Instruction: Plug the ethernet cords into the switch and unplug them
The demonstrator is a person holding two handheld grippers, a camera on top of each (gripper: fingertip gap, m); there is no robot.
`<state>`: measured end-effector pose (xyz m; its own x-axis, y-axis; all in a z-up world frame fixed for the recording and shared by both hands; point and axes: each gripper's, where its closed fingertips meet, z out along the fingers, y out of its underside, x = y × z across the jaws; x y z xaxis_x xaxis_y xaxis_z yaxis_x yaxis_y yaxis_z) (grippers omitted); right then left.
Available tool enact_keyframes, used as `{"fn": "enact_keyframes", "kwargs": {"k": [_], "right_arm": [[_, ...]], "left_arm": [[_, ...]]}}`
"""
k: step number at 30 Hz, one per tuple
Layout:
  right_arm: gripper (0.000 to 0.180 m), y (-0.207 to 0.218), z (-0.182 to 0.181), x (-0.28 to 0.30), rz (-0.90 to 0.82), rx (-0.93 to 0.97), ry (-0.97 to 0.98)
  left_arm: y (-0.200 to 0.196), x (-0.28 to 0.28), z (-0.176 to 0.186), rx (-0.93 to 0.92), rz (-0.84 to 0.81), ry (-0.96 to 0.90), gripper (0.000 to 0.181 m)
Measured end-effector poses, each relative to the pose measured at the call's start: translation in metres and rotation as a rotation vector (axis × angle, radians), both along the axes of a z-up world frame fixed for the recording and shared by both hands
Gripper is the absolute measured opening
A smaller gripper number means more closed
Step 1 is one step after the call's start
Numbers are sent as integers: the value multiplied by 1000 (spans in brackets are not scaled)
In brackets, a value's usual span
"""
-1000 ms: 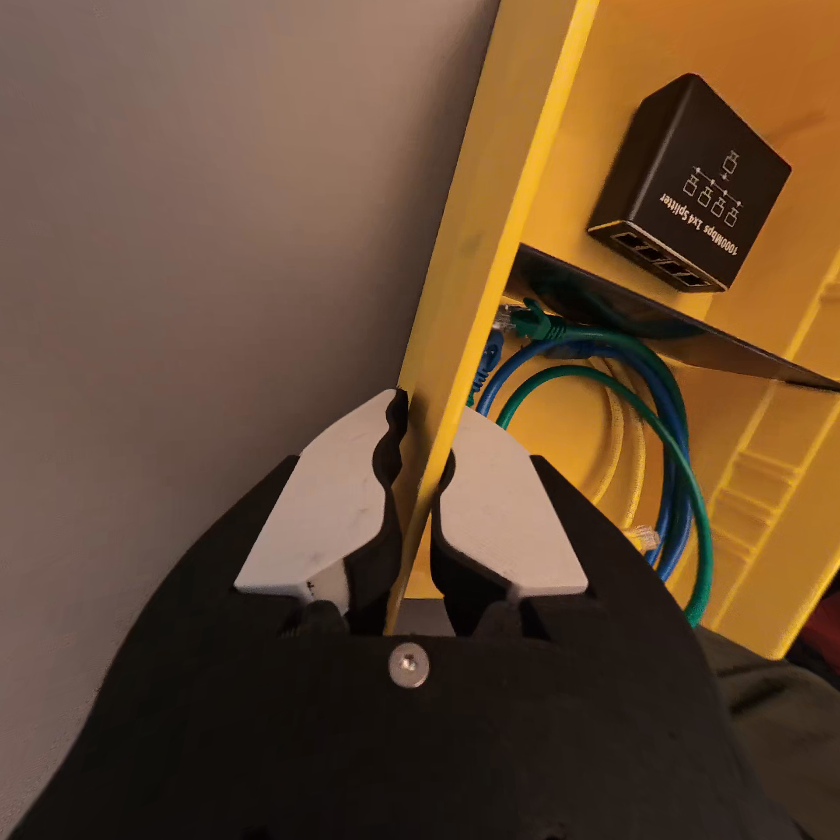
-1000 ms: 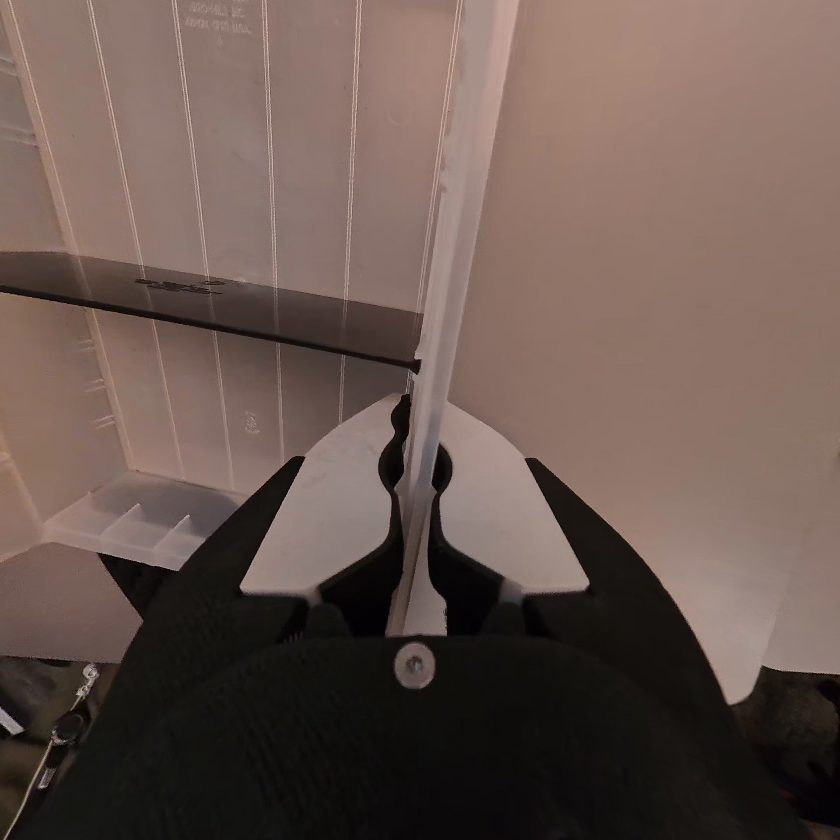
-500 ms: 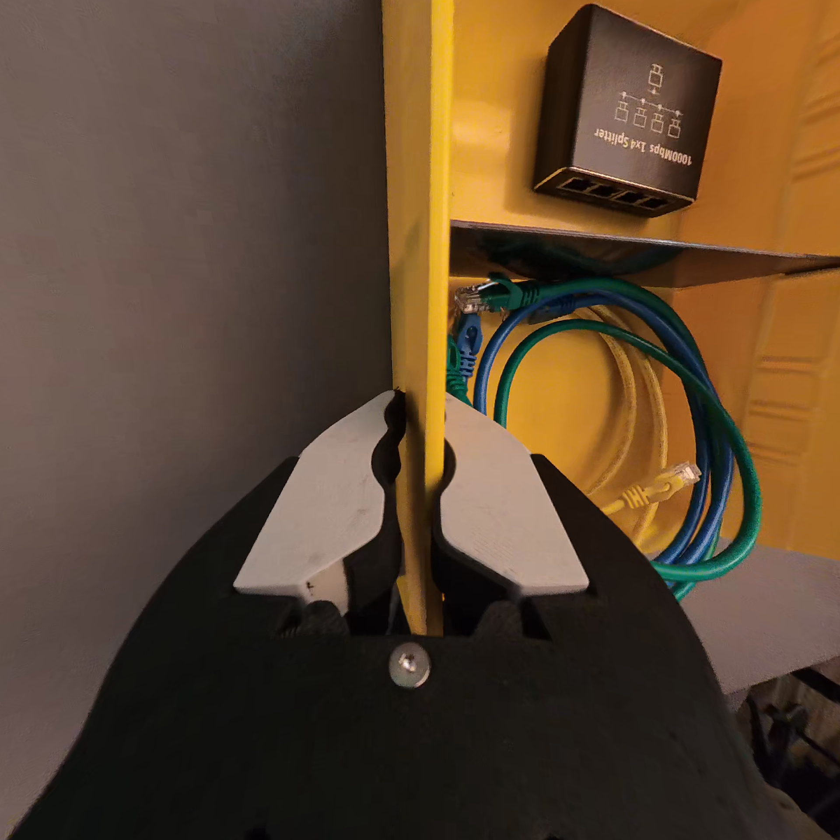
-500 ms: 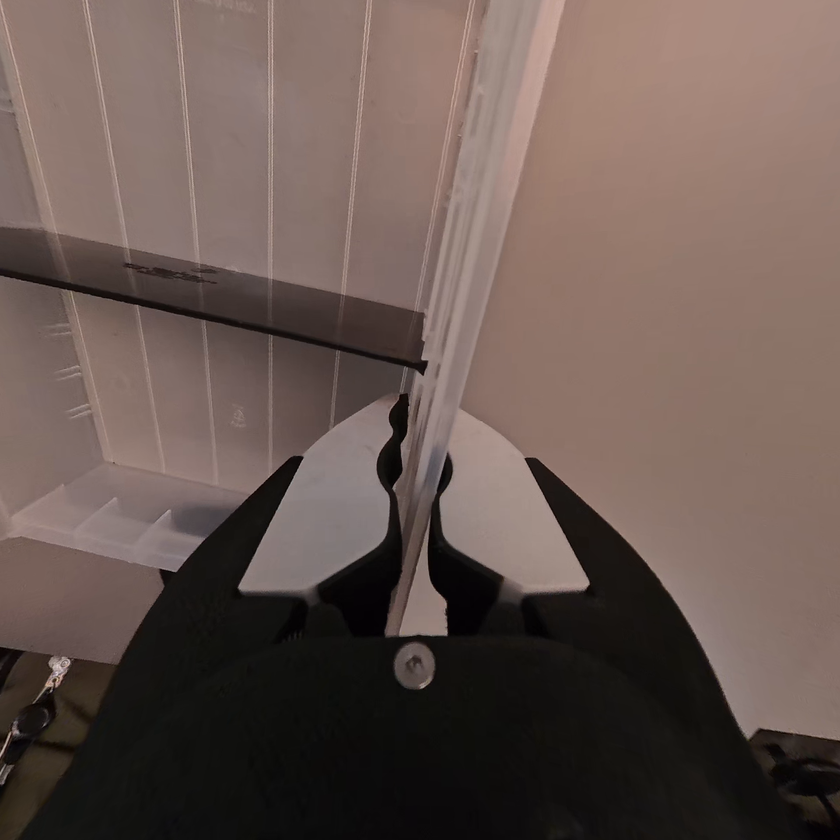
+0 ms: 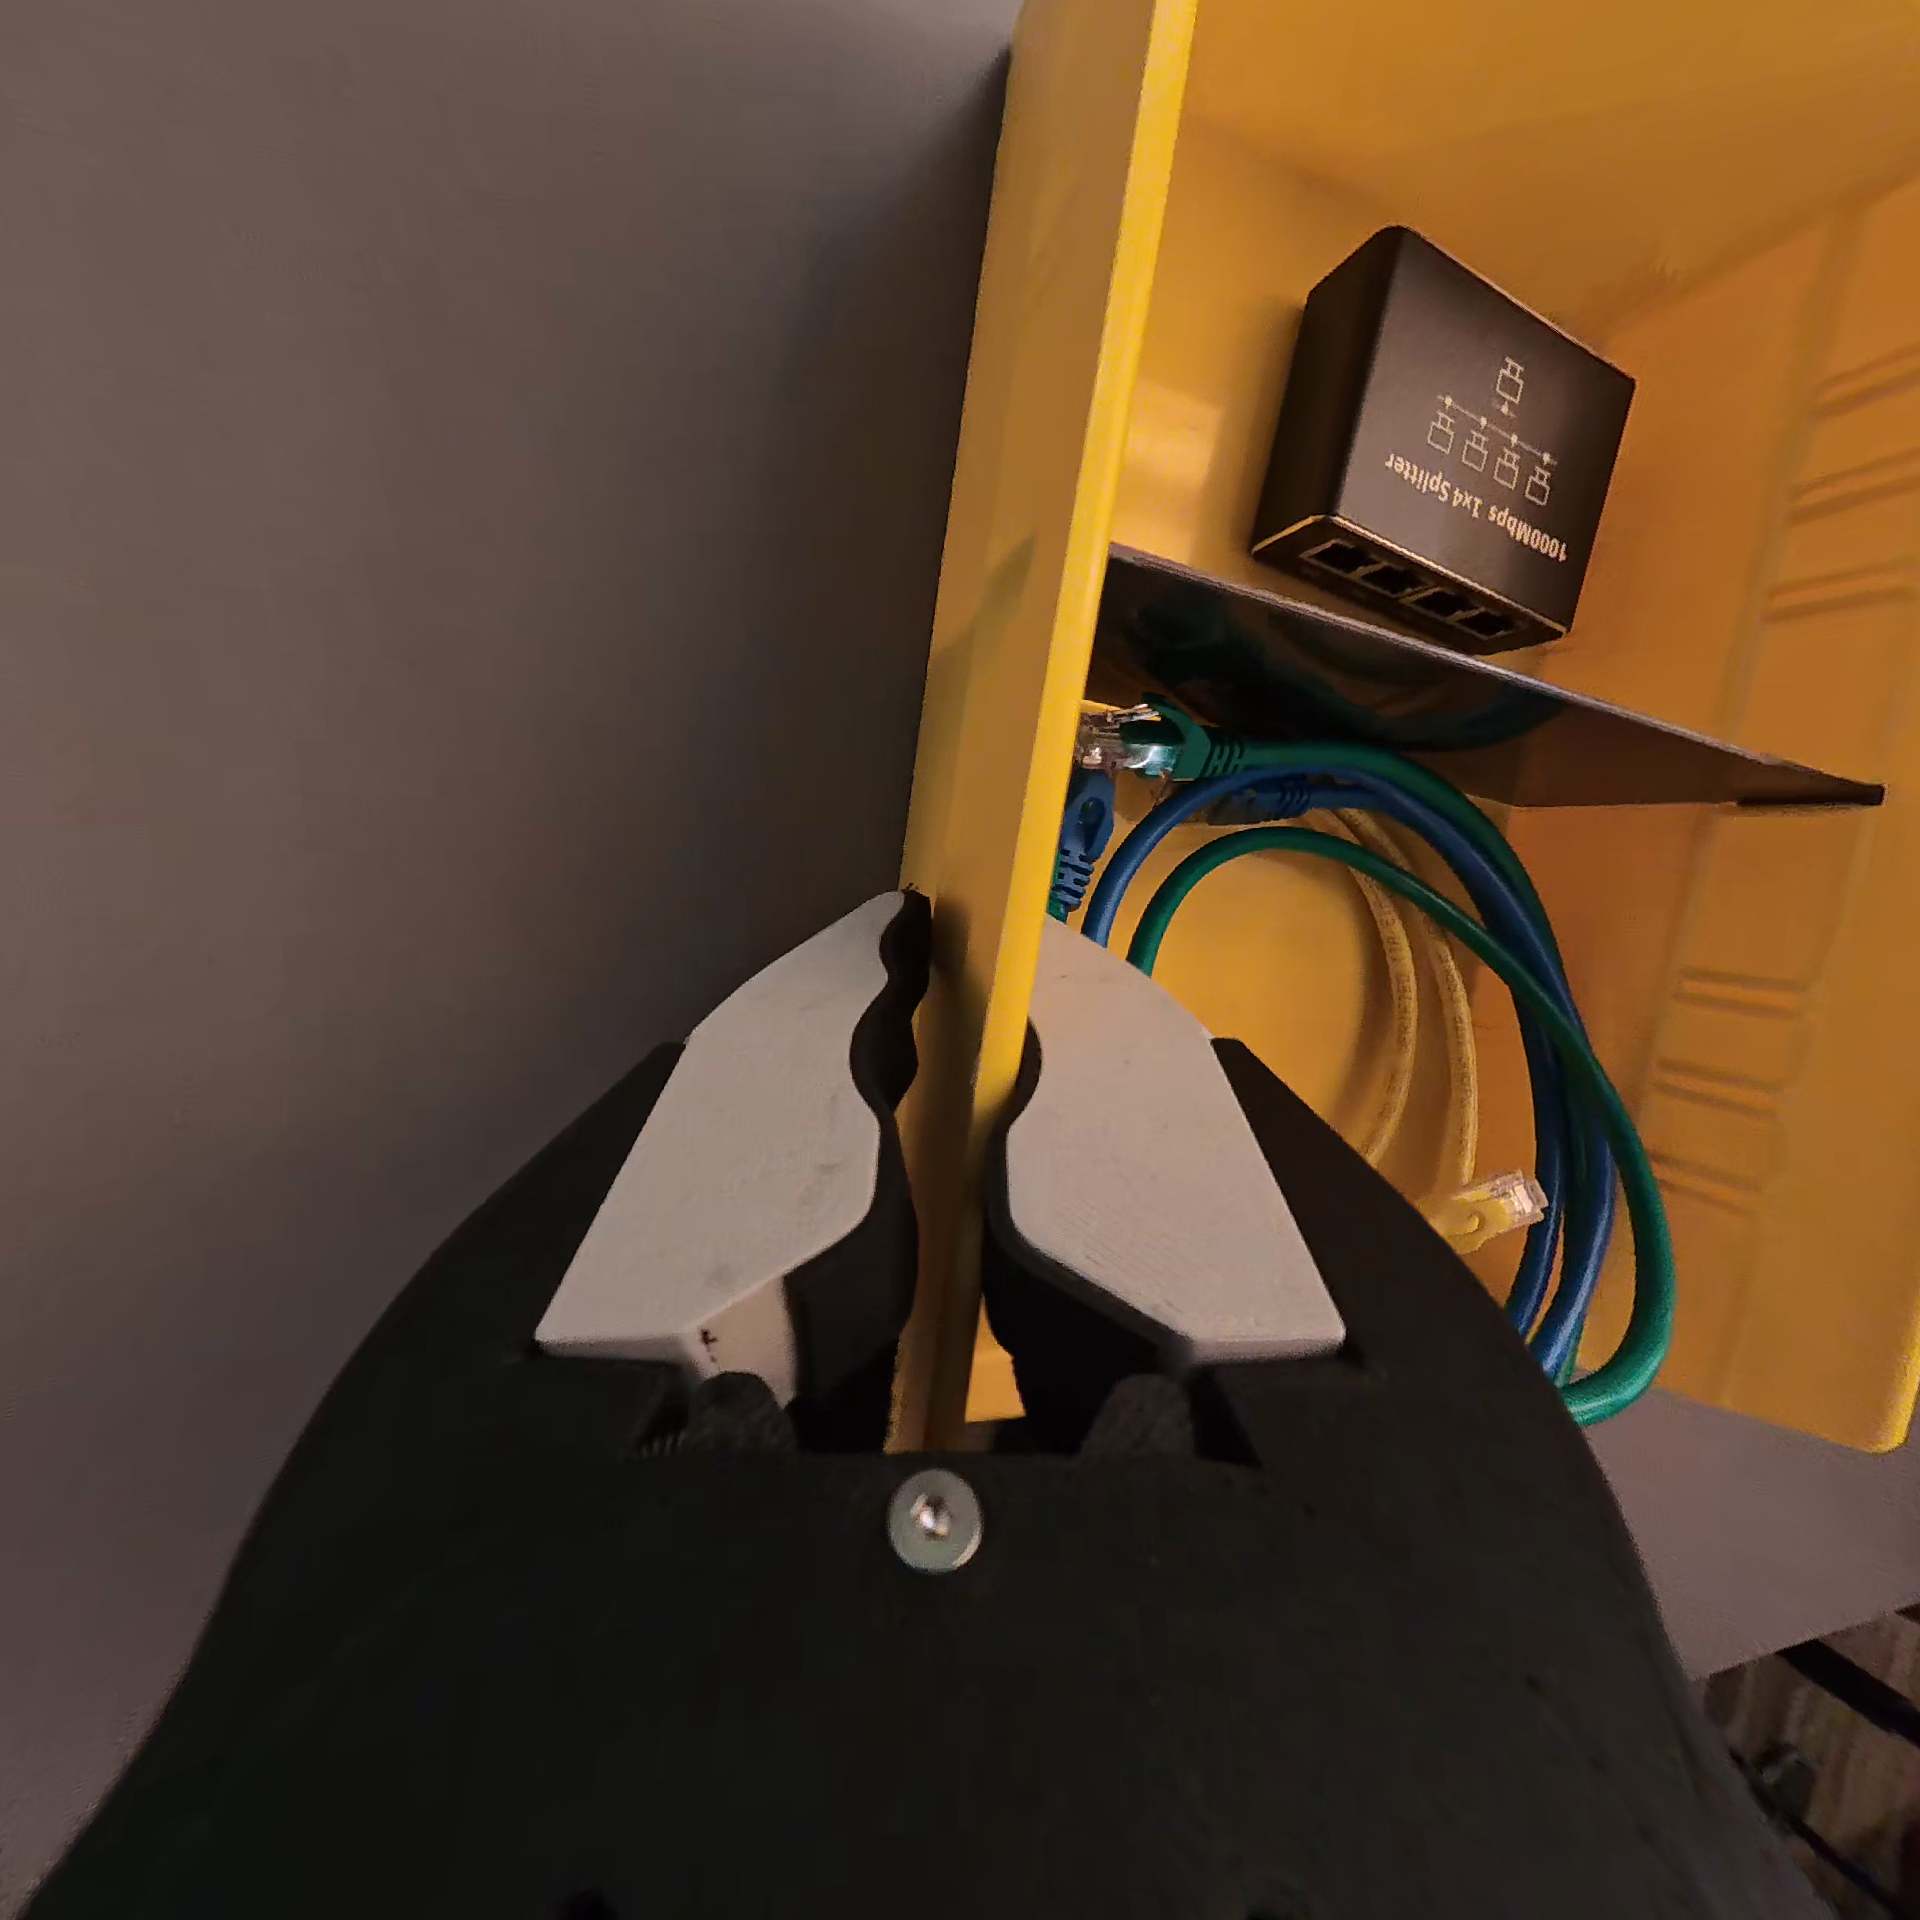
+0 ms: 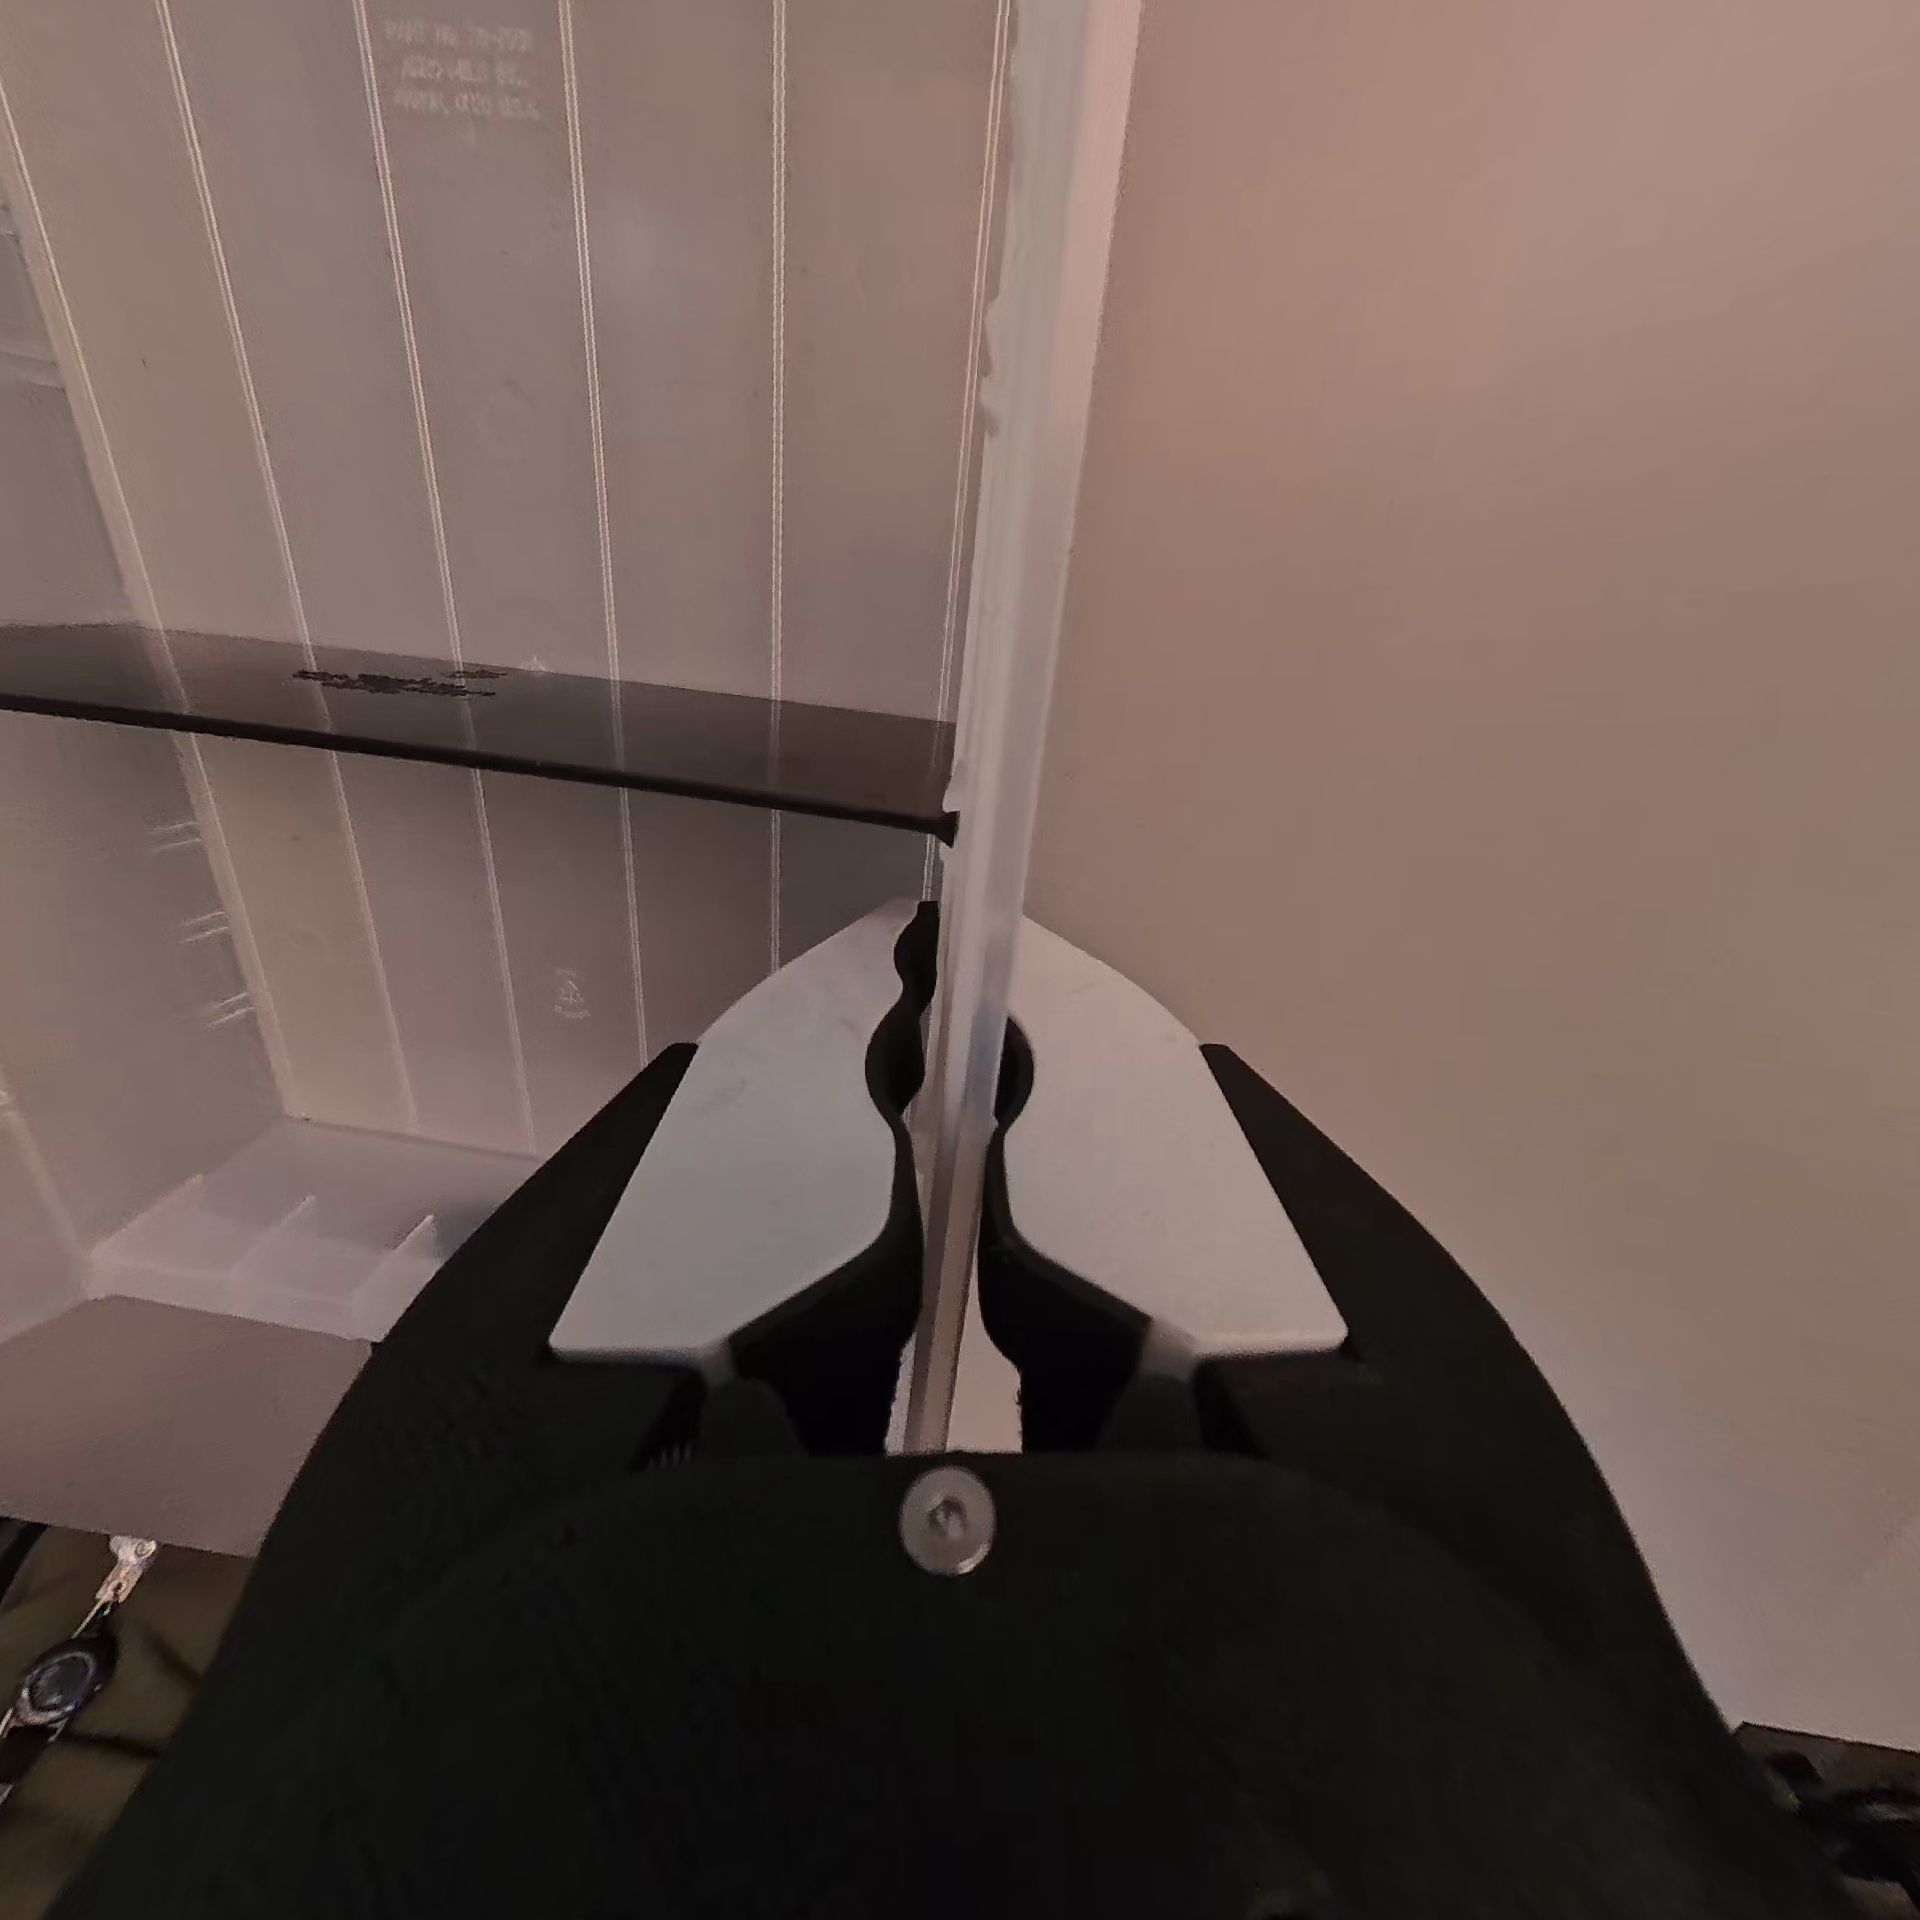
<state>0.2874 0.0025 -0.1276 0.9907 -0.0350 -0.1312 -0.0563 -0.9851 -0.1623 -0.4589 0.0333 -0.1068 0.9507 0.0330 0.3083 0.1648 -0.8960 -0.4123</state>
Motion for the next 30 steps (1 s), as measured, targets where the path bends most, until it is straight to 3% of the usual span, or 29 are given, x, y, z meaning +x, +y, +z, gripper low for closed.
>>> {"fn": "enact_keyframes", "kwargs": {"k": [11,24,26,30], "right_arm": [[6,4,0,14,-34,-13,5],[6,5,-1,16,-29,7,-1],[6,5,-1,16,-16,16,-5],[7,5,3,17,24,52,-19]], "left_arm": [[-1,-39,1,36,93,1,9],[1,-38,2,75,124,31,11],[4,-39,15,161,138,-12,14],[-1,-41,71,451,93,-38,43]]}}
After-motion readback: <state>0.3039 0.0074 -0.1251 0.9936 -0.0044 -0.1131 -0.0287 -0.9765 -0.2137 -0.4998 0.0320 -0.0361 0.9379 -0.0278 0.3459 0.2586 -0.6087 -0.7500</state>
